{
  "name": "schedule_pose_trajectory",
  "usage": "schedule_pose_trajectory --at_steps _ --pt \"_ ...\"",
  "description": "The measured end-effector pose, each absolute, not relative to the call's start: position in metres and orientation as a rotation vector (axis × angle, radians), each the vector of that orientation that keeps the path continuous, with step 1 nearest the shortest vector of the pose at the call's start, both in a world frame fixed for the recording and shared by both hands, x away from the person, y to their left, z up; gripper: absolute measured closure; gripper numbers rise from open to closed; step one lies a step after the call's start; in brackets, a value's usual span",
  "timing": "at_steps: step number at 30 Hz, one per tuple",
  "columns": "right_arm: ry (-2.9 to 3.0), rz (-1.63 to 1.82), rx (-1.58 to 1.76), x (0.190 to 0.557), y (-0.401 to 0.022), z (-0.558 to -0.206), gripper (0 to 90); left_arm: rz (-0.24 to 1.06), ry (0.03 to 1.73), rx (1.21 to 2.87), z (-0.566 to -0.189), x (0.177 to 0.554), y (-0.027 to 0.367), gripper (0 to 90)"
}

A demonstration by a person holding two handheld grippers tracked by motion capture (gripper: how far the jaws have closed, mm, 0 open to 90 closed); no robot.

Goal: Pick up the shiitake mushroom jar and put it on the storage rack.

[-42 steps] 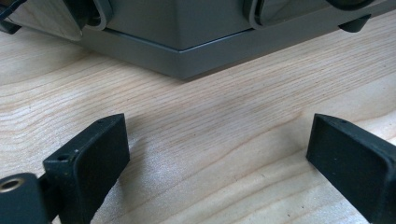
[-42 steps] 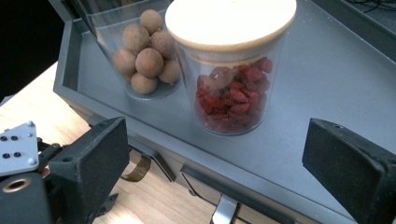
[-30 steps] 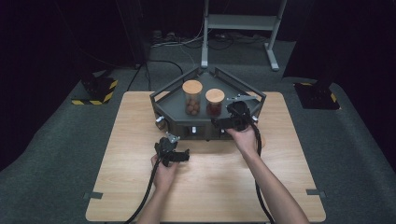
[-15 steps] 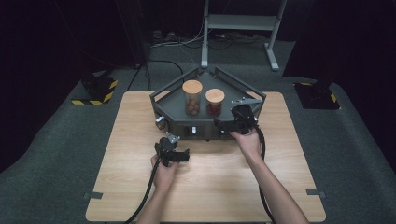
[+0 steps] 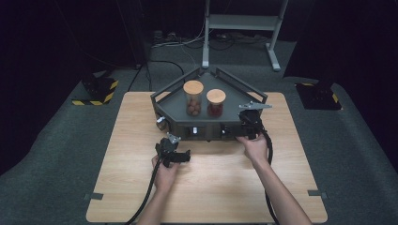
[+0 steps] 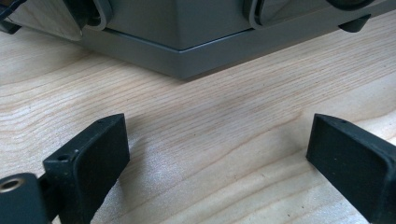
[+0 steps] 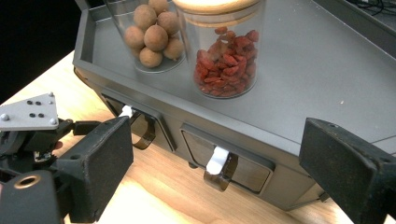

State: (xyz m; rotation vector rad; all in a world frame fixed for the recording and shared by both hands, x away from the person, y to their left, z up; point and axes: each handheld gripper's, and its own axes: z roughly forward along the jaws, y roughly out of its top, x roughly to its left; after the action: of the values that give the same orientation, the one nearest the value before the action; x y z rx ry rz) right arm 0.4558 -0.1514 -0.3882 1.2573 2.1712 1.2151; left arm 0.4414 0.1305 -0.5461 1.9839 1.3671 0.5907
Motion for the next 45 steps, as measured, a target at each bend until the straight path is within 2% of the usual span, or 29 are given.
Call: schedule_pose_trajectory --at_steps 45 --pt "2.071 1.103 1.24 0.433 -0.193 -0.408 9.3 0.592 1.368 1.986 -0.546 0.441 0.131 5.8"
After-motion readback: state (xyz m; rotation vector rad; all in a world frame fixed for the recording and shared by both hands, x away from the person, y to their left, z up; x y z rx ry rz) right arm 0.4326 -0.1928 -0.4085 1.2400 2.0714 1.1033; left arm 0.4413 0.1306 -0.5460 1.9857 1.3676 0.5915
